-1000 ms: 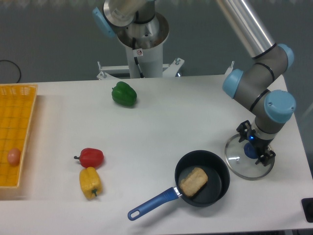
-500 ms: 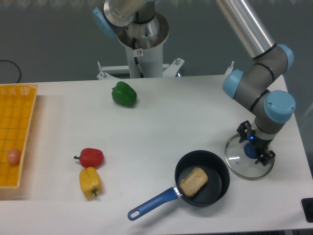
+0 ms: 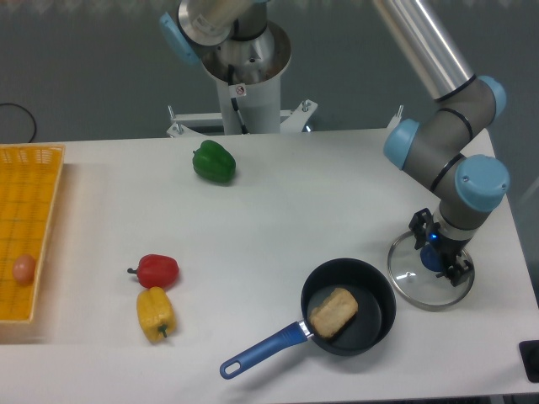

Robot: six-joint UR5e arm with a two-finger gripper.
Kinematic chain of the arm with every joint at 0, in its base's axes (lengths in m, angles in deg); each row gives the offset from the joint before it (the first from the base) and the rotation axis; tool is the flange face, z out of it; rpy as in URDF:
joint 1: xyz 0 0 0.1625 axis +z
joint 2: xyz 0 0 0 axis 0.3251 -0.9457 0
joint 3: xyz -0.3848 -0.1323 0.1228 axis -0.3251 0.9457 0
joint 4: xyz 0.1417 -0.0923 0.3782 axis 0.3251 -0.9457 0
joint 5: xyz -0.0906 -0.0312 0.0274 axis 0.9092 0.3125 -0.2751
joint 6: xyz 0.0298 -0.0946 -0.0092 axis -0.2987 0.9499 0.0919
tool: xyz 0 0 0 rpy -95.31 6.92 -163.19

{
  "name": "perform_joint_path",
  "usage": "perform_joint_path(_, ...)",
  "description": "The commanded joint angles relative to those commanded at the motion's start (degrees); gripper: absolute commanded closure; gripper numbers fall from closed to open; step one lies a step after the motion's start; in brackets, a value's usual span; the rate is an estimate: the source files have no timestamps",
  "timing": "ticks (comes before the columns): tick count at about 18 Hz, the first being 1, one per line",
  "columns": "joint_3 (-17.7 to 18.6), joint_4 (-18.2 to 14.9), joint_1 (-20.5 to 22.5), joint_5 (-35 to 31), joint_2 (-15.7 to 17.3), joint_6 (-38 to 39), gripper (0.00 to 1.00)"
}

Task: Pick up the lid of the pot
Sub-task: 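Lift the glass lid by its knob and slide it away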

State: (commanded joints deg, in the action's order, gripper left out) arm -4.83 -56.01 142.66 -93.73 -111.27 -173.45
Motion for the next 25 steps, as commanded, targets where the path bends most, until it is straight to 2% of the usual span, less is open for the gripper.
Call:
perform_joint_path(9,0.09,-0.18,-0.26,-0.09,0.7,0.35,0.35)
perform_joint_path(16,3.51,-0.53,-1.14,-1.14,4.22,0.53,0.35)
perform_joint_path(21,3.78,-0.61,-1.58,-2.37,4.66,0.62,0.36)
perform_joint_path(25,4.39,-1.14,-2.37,-2.55,6.24,0.62,0.37)
